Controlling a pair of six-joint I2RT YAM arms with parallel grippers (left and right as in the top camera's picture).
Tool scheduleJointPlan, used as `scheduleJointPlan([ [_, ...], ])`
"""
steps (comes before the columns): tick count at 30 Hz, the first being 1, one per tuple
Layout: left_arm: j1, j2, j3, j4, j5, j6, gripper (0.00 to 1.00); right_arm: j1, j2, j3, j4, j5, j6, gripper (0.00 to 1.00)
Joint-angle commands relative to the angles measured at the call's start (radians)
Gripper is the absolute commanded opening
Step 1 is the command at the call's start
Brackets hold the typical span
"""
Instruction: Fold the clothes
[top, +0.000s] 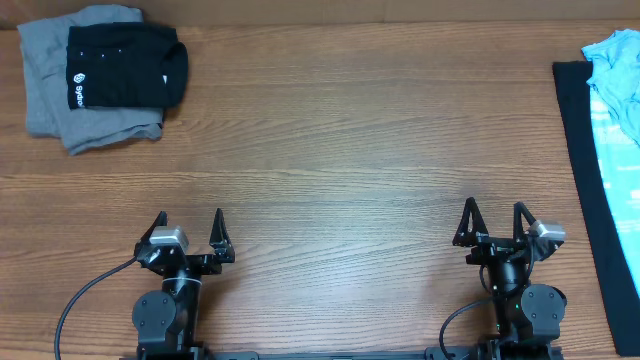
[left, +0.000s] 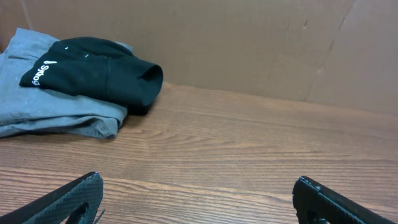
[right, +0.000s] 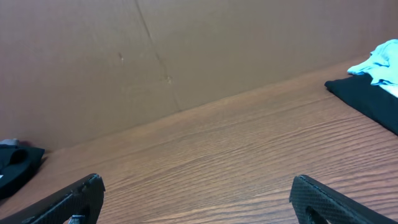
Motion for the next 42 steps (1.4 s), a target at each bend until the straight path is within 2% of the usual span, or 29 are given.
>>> scheduleJointPlan([
  [1, -0.008, -0.01, -0.004, -0.001, -0.014, 0.008, 1.0, -0.003, -0.01, -0.01, 0.006, -0.001, -0.006, 1.0],
  [34, -0.008, -0.01, -0.004, -0.001, -0.014, 0.008, 1.0, -0.003, -0.01, -0.01, 0.006, -0.001, -0.006, 1.0],
  [36, -0.008, -0.01, -0.004, -0.001, -0.014, 0.008, 1.0, -0.003, -0.01, -0.01, 0.085, -0.008, 0.007, 1.0],
  [37, -0.008, -0.01, -0.004, -0.001, -0.014, 0.008, 1.0, -0.002, -0.01, -0.01, 0.137, -0.032, 0.035, 1.0],
  [39, -0.008, -0.01, -0.004, -0.001, -0.014, 0.008, 1.0, -0.002, -0.01, -0.01, 0.253, -0.175, 0.194, 1.0],
  [42, -0.008, -0.01, -0.004, -0.001, -0.014, 0.008, 1.0, -0.002, -0.01, -0.01, 0.333, -0.353, 0.363, 1.0],
])
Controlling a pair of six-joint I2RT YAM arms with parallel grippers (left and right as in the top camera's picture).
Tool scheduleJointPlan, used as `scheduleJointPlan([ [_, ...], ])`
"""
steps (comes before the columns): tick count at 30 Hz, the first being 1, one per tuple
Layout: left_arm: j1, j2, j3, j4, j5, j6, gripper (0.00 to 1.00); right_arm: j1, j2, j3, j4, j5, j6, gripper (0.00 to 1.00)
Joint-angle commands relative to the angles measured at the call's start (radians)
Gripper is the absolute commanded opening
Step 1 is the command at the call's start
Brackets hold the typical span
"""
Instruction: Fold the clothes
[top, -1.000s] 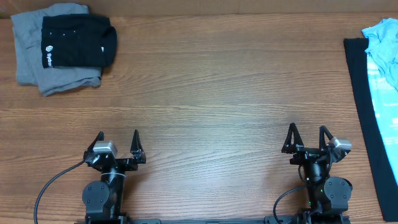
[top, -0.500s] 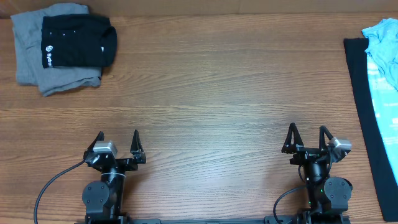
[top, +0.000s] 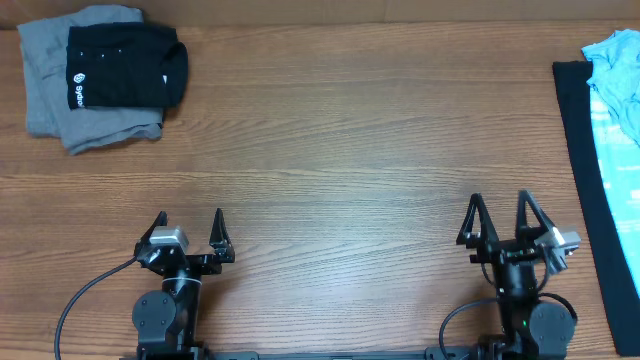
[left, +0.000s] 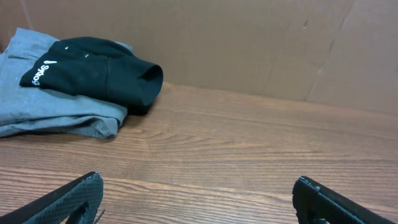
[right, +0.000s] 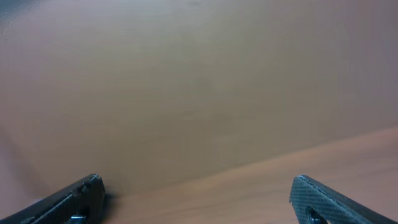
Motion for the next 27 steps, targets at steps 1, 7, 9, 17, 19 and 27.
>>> scheduleJointPlan([
  [1, -0.008, -0.01, -0.004, -0.001, -0.014, 0.008, 1.0, -0.002, -0.009, -0.01, 0.061, -0.197, 0.215, 1.0],
  [7, -0.008, -0.01, -0.004, -0.001, -0.014, 0.008, 1.0, -0.003, -0.009, -0.008, 0.299, -0.184, 0.173, 1.0],
  [9, -0.008, -0.01, -0.004, -0.001, -0.014, 0.008, 1.0, -0.003, -0.007, 0.021, 0.325, -0.152, 0.093, 1.0],
  [17, -0.008, -0.01, -0.004, -0.001, -0.014, 0.008, 1.0, -0.003, 0.26, 0.409, 0.037, 0.078, -0.303, 1.0],
  [19, -0.008, -0.01, -0.004, -0.001, -0.014, 0.008, 1.0, -0.003, 0.389, 0.544, -0.042, 0.185, -0.339, 1.0],
  [27, -0.008, -0.01, -0.004, -0.001, -0.014, 0.008, 1.0, -0.088, 1.056, 1.292, -0.582, 0.277, -0.497, 1.0],
])
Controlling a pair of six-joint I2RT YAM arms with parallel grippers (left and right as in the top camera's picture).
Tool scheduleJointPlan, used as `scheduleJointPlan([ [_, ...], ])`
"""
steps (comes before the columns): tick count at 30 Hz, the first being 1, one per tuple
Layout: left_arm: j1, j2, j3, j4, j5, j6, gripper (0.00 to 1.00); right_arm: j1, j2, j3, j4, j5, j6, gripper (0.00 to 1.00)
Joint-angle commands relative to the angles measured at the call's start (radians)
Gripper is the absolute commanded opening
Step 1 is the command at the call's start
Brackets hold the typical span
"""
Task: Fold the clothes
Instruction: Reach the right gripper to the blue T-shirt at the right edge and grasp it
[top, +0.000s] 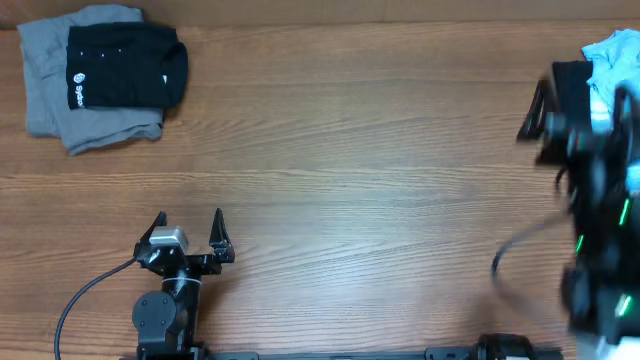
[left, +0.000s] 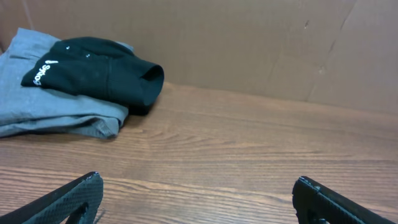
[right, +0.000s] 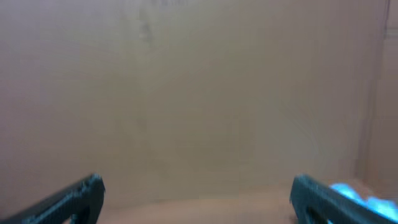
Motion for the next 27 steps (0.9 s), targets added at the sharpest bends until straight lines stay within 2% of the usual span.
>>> scheduleJointPlan([
  [1, -0.008, -0.01, -0.004, -0.001, -0.01, 0.008, 1.0, -0.067, 0.281, 0.302, -0.175, 0.064, -0.121, 1.0],
  [7, -0.008, -0.01, -0.004, 0.0, -0.01, 0.008, 1.0, -0.22, 0.803, 0.848, -0.568, 0.067, -0.142, 1.0],
  [9, -0.008, -0.01, -0.004, 0.0, -0.01, 0.008, 1.0, -0.245, 0.901, 0.932, -0.638, 0.073, -0.142, 1.0],
  [14, -0.008, -0.01, -0.004, 0.0, -0.01, 0.008, 1.0, -0.294, 1.046, 0.957, -0.619, 0.164, -0.171, 1.0],
  [19, -0.008, -0.01, -0.004, -0.001, -0.01, 0.008, 1.0, -0.37, 1.223, 0.957, -0.587, 0.355, -0.227, 1.0],
  [27, -0.008, -0.01, -0.004, 0.0, -0.01, 0.008, 1.0, -0.514, 1.438, 0.957, -0.569, 0.348, -0.227, 1.0],
])
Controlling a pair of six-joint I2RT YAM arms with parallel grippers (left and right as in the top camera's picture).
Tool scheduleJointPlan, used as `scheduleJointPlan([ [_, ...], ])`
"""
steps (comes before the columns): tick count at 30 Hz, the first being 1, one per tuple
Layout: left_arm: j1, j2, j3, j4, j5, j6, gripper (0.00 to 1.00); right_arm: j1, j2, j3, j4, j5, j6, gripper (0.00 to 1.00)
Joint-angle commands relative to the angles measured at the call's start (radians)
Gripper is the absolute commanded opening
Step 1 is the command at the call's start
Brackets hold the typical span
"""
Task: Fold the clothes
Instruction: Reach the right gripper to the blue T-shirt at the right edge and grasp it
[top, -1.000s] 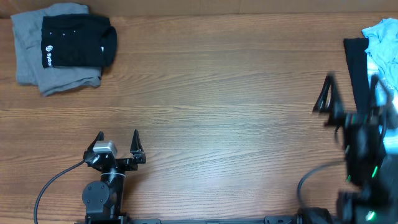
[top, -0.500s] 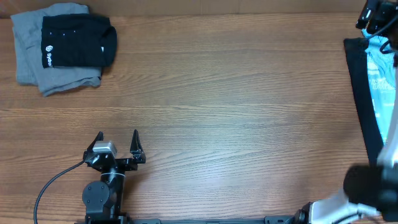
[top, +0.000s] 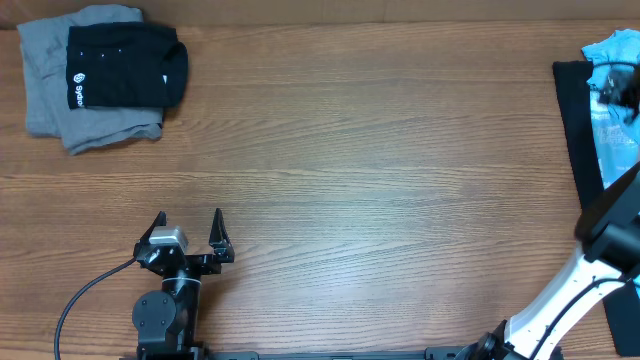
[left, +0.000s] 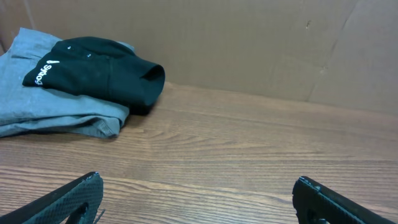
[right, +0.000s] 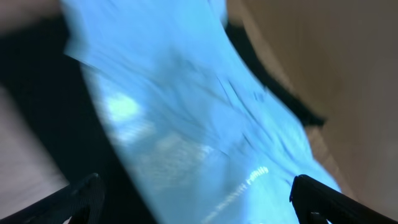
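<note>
A light blue garment (top: 612, 120) lies crumpled on a black garment (top: 574, 150) at the table's right edge. My right gripper (top: 618, 85) hovers open over the blue cloth. In the right wrist view the blue fabric (right: 199, 124) is blurred and fills the space between the wide-apart fingers (right: 68, 202), with black cloth (right: 37, 106) to the left. My left gripper (top: 190, 238) rests open at the front left, nothing between its fingers (left: 68, 199). A folded black garment (top: 125, 65) lies on a folded grey one (top: 45, 100) at the back left.
A brown cardboard wall (left: 249, 43) stands behind the wooden table (top: 350, 150). The right arm's white link (top: 560, 300) slants from its base at the front up to the right edge. The left arm's cable (top: 85, 295) loops at the front left.
My right gripper has moved from high beside the right-hand pile to right above the blue garment, and its camera now faces the cloth. The left arm has not moved.
Both grippers stood open at the table's front edge. The right one then turned to face the cardboard wall, then was raised toward the right-hand pile, and now hangs open over the blue garment. The left arm and folded stack stayed as they were.
</note>
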Motion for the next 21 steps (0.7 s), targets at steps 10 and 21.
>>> scheduleJointPlan([
  [10, -0.008, -0.01, -0.004, 0.0, -0.006, 0.008, 1.0, -0.097, 0.105, 0.022, 0.112, -0.013, -0.061, 0.99],
  [21, -0.008, -0.01, -0.004, 0.0, -0.006, 0.008, 1.0, -0.097, 0.162, 0.021, 0.094, -0.101, -0.054, 0.86],
])
